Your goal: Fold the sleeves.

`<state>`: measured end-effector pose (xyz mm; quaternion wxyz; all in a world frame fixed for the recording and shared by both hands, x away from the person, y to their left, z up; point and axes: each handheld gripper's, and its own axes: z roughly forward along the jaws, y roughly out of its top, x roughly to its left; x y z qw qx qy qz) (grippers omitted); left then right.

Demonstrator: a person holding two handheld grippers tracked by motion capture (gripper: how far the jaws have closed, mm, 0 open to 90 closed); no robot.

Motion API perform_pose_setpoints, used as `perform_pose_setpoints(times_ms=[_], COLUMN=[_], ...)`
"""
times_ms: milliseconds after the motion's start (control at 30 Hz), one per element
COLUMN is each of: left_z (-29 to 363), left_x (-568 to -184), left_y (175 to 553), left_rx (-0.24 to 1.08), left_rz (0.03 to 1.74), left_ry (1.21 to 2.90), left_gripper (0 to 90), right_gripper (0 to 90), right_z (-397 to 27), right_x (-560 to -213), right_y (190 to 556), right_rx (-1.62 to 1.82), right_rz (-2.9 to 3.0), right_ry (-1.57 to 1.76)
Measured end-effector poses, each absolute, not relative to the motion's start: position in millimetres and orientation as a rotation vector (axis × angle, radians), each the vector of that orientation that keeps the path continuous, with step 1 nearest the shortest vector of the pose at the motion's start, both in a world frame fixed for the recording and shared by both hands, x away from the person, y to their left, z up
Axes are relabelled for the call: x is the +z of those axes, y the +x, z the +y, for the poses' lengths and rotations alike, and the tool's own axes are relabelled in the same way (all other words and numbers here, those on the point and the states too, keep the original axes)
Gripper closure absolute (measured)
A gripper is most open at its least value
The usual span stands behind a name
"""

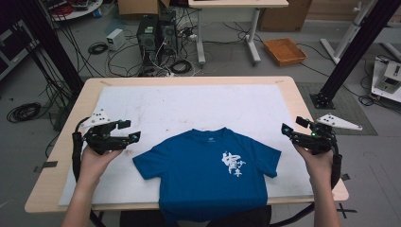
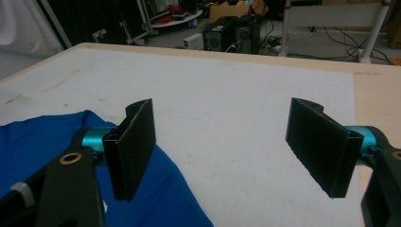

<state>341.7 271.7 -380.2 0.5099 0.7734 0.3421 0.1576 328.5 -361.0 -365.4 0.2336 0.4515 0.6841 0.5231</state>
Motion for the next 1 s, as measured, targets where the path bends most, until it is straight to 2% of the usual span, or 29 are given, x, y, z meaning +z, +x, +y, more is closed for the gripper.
perform_pose_setpoints(times_ms=[167, 200, 500, 733, 933, 1000], left_z=[282, 285, 293, 294, 287, 286], left_x=[-394, -397, -426, -434, -439, -440], left_y=[342, 342, 339, 336, 338, 338], left_rx=[0.334, 0.326, 0.113, 0.052, 0.012, 0.008], left_rz=[0.866, 0.862, 1.0, 1.015, 1.021, 1.028], left_ry=[1.871, 1.878, 1.968, 1.994, 2.047, 2.055], left_gripper=[35.6, 39.5, 52.9, 58.9, 59.1, 64.0], right_gripper=[24.8, 24.7, 24.8, 24.8, 24.8, 24.8], right_z=[-361, -361, -365, -364, -365, -365], right_x=[-364, -364, -365, -365, -365, -364], right_y=[328, 327, 328, 328, 328, 328], right_rx=[1.438, 1.437, 1.435, 1.433, 1.432, 1.431], right_rz=[1.87, 1.867, 1.843, 1.848, 1.842, 1.841], right_ry=[1.242, 1.246, 1.269, 1.268, 1.267, 1.268])
